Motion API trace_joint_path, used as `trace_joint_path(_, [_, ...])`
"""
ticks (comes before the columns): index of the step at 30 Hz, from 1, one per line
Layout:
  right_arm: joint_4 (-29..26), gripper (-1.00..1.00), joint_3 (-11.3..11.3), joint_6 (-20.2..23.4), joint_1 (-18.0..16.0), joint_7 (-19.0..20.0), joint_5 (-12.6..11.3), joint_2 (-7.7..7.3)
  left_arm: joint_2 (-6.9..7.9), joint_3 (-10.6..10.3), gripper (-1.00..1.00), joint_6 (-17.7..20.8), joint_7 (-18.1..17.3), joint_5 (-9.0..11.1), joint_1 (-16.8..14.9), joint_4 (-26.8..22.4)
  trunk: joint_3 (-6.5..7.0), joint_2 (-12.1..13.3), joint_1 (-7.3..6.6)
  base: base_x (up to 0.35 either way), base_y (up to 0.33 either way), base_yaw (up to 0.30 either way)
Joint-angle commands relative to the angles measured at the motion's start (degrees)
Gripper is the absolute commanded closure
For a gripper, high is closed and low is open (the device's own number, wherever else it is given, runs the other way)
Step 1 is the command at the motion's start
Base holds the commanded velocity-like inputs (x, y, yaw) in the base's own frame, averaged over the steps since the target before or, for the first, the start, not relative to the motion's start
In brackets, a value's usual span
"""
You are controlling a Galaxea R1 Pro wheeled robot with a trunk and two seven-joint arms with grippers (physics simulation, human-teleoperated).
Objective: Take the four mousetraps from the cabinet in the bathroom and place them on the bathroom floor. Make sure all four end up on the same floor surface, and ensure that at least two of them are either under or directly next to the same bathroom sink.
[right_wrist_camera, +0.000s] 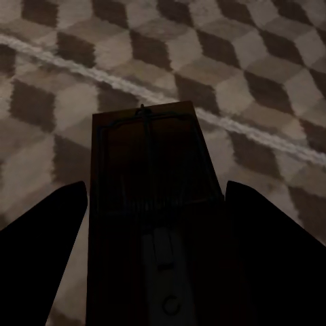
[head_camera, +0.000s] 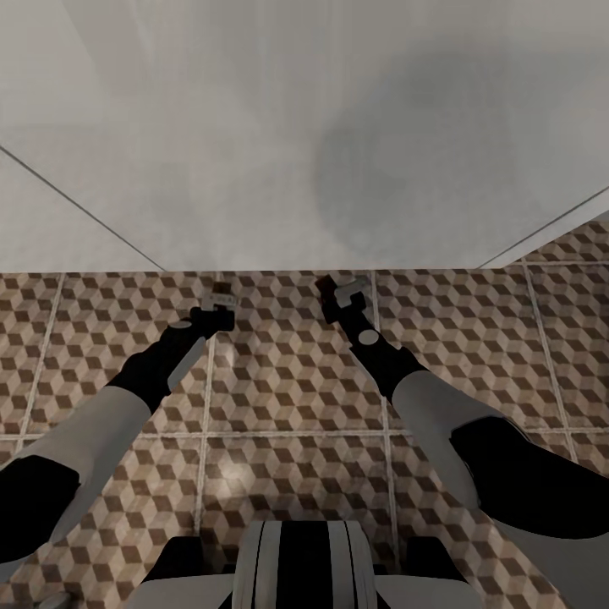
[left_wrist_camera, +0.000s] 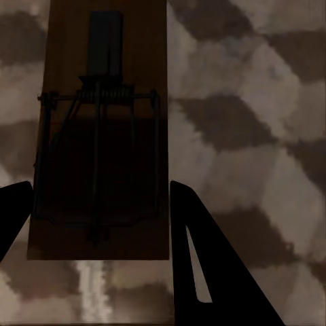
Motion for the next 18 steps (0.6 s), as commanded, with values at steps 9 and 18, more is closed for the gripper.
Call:
trace_joint_path(9, [1.61,1.00,0.20,-0.15,-0.03,-0.54,0.59,0.01,-0.07,-0.44,1.00,-0.19,0.44,0.50,-0.03,1.01,-0.03,-0.01,-0.01,0.000,0.000,0.000])
trace_joint_path(18, [1.75,1.00,0.20,-0.16,-0.02,-0.54,0.59,0.01,-0.08,-0.45,1.00,-0.21,0.44,0.50,-0.03,1.06,-0.03,-0.01,-0.01,0.000,0.000,0.000])
